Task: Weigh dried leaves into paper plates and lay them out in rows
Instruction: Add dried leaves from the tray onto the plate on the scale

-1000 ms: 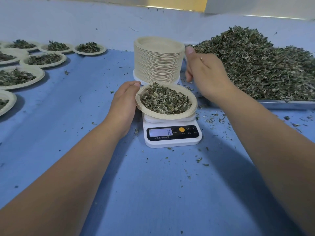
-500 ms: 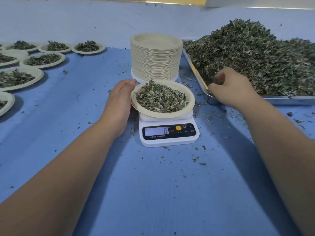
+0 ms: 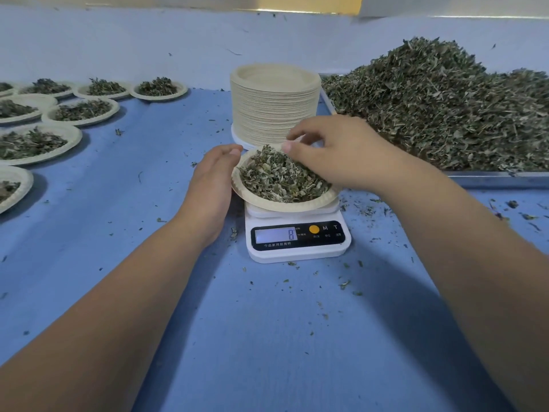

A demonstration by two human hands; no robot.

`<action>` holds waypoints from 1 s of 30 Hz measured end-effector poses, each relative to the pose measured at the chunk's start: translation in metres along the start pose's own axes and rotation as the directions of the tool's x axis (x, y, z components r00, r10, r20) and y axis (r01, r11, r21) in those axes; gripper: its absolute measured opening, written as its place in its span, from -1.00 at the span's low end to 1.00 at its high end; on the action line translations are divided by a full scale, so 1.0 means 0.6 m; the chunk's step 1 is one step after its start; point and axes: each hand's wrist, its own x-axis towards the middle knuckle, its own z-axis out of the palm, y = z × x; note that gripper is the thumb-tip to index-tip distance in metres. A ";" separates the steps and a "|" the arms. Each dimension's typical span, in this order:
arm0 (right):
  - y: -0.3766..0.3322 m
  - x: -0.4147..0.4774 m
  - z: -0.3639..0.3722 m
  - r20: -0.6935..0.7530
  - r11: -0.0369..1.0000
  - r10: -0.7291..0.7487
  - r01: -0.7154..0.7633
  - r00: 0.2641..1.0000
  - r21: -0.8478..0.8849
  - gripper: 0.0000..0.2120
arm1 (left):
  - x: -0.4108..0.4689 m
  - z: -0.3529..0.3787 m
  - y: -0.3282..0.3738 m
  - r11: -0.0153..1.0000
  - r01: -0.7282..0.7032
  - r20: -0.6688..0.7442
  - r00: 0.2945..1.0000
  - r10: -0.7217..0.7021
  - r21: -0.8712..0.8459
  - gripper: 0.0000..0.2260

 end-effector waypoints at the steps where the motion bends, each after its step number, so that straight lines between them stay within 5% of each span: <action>1: -0.010 0.009 0.003 0.040 0.999 0.003 -0.002 0.999 -0.040 -0.59 | -0.001 0.000 0.000 1.000 -0.001 0.004 1.000 0.001 -0.006 -0.72; 8: -0.054 0.069 0.030 0.145 0.979 0.048 -0.017 0.988 -0.203 -0.52 | -0.003 0.002 0.003 1.000 0.011 -0.015 1.000 -0.011 -0.016 -0.69; 12: -0.066 0.087 0.041 0.159 0.975 0.015 0.021 0.987 -0.223 -0.67 | -0.005 0.003 0.005 1.000 0.021 -0.030 0.999 -0.021 -0.011 -0.69; 16: -0.064 0.084 0.026 0.029 0.995 0.011 -0.008 1.000 -0.099 -0.88 | -0.006 0.005 0.006 1.000 0.014 -0.023 1.000 -0.014 -0.022 -0.75; 22: -0.042 0.045 0.010 -0.211 0.970 0.089 -0.037 0.973 0.239 -0.87 | -0.006 0.005 0.005 0.999 0.022 -0.022 0.999 -0.023 -0.022 -0.77; 30: -0.015 0.032 0.005 -0.262 0.939 0.151 -0.055 0.953 0.341 -0.92 | -0.010 0.005 0.008 1.000 0.015 -0.027 1.000 -0.015 0.011 -0.74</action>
